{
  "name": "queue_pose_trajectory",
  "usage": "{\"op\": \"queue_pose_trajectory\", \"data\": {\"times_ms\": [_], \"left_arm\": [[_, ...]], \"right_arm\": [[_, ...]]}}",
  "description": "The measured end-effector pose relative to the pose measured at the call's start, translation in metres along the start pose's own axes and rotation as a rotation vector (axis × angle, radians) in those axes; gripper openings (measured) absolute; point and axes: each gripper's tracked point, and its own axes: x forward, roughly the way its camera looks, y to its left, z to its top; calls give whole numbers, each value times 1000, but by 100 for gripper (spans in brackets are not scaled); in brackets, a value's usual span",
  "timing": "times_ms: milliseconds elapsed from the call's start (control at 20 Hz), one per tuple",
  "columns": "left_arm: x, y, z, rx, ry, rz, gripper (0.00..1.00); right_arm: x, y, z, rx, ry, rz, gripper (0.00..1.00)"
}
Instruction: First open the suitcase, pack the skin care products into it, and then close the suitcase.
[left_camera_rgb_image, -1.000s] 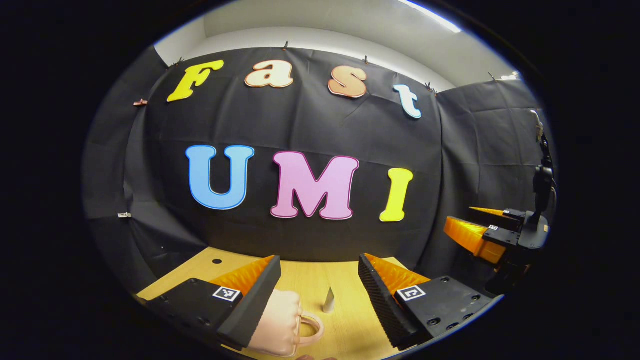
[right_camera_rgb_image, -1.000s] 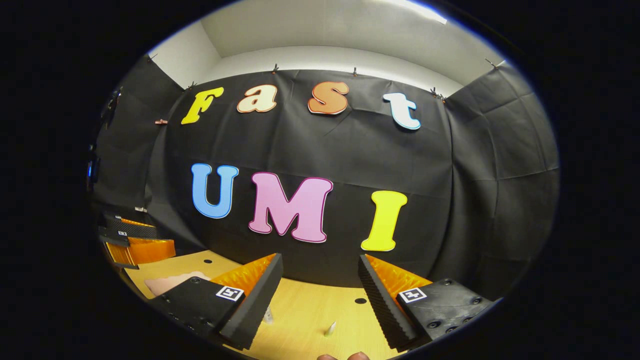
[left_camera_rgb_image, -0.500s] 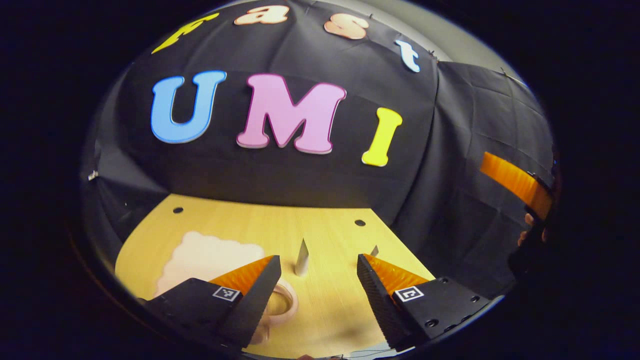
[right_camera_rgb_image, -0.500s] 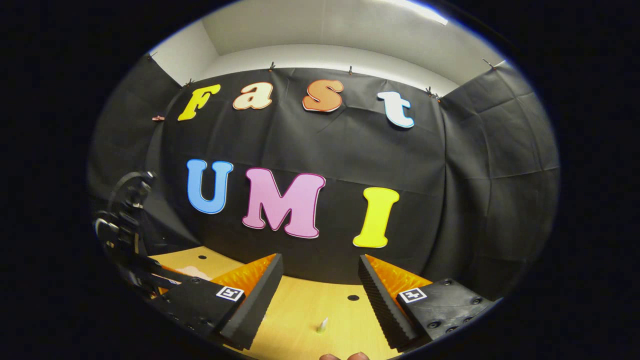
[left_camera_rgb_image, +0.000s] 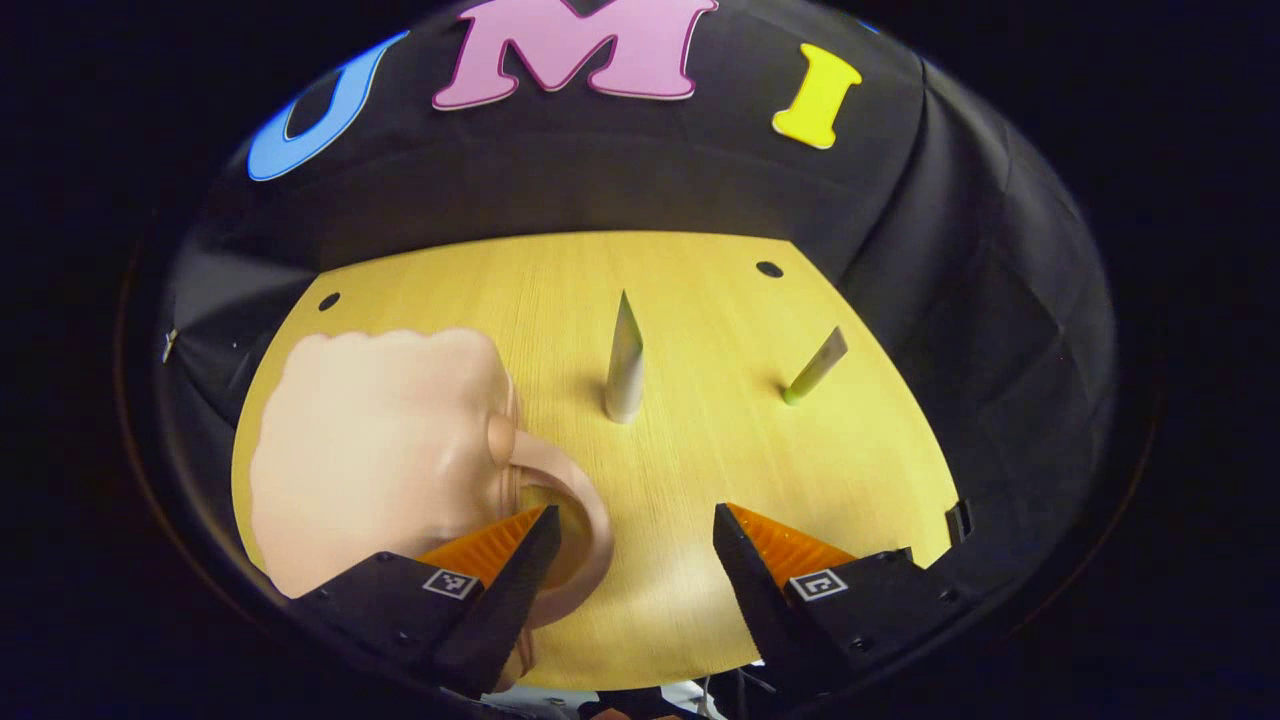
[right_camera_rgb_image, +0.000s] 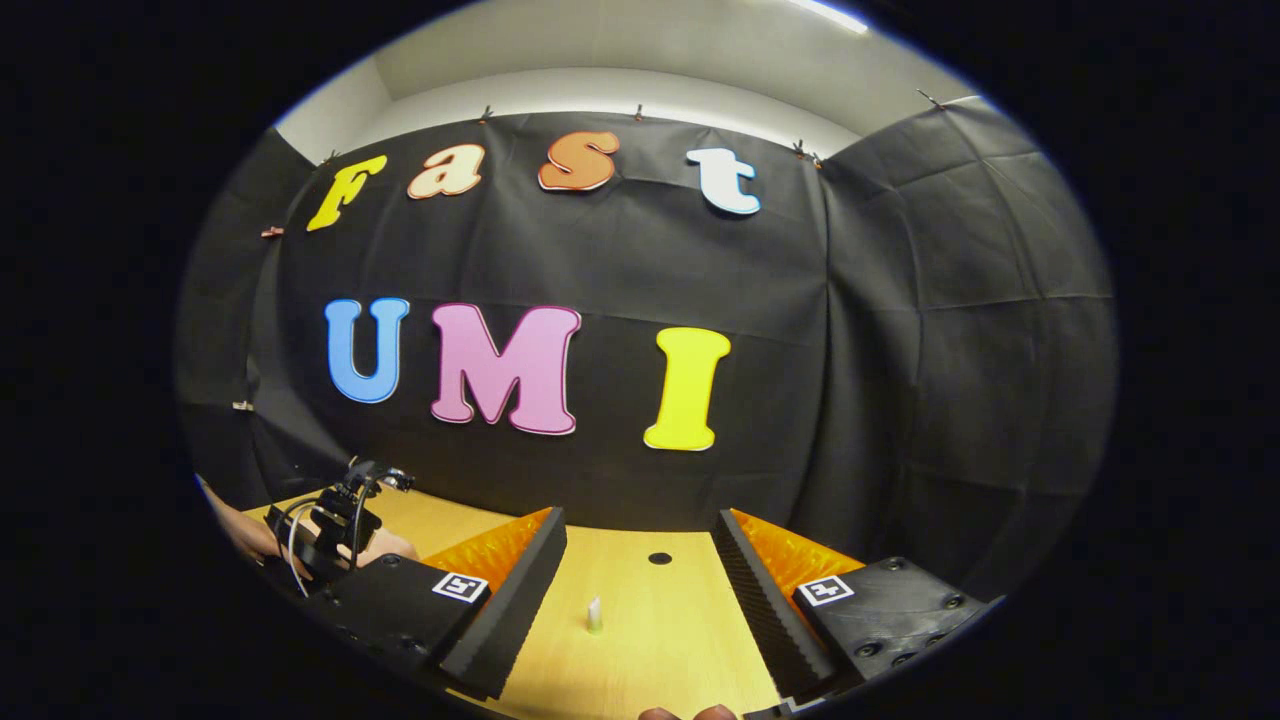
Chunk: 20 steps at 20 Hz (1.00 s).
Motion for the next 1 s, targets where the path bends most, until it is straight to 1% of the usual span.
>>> {"op": "queue_pose_trajectory", "data": {"times_ms": [150, 250, 350, 450, 500, 600, 650, 700, 750, 800, 850, 950, 1000], "left_arm": [[25, 8, -5, -3, 58, 44, 97], [39, 18, -13, 0, 93, 105, 97], [52, 19, -17, 23, 89, 145, 89], [59, 24, -23, 95, 106, 173, 86], [62, 25, -26, 125, 127, 178, 75], [57, 21, -22, 97, 114, 156, 21], [49, 20, -16, 79, 106, 139, 21], [37, 21, -10, 60, 90, 138, 17], [24, 25, -1, 51, 77, 145, 16], [8, 29, 8, 38, 56, 135, 15], [-11, 33, 20, 23, 24, 128, 15], [-57, 56, 50, 40, -61, 160, 15], [-84, 75, 68, 56, -114, 199, 15]], "right_arm": [[4, -24, -3, 26, 6, -32, 96], [6, -35, -8, 41, 15, -47, 96], [6, -44, -12, 55, 19, -55, 96], [6, -51, -17, 64, 25, -56, 96], [6, -53, -20, 66, 33, -53, 96], [9, -59, -27, 66, 50, -46, 96], [10, -61, -28, 68, 50, -42, 96], [12, -62, -27, 75, 46, -35, 96], [16, -60, -26, 84, 42, -23, 96], [20, -58, -26, 93, 36, -11, 94], [25, -55, -25, 101, 30, 2, 97], [36, -41, -23, 122, 22, 45, 98], [42, -33, -23, 129, 18, 68, 97]]}}
